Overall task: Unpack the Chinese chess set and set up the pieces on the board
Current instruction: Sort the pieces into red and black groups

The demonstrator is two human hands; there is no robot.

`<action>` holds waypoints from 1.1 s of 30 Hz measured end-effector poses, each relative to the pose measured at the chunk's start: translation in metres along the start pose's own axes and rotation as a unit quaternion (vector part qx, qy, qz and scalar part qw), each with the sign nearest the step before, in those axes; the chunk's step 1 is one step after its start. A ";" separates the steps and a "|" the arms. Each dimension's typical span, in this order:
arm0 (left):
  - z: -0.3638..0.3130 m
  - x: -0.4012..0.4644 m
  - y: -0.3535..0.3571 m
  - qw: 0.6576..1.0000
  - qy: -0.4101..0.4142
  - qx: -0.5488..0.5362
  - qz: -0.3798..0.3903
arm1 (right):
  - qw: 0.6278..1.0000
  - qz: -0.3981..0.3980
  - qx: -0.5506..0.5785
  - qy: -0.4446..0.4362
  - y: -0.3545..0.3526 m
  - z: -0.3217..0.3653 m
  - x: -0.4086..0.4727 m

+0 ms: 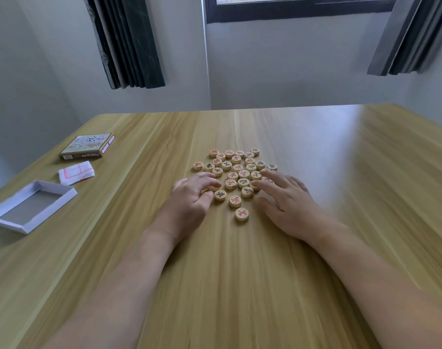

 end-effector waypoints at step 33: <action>-0.012 -0.076 -0.011 0.917 -0.261 0.289 0.088 | 0.987 0.057 -0.062 0.134 -0.001 0.014 -0.079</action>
Point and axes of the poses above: each hand's wrist, its own x-axis towards the middle knuckle, its own y-axis out of the palm, z = x × y, the point moved 5 cm from there along x, towards the middle knuckle, and after that the axes turned 8 degrees about y, right-handed, at the moved point
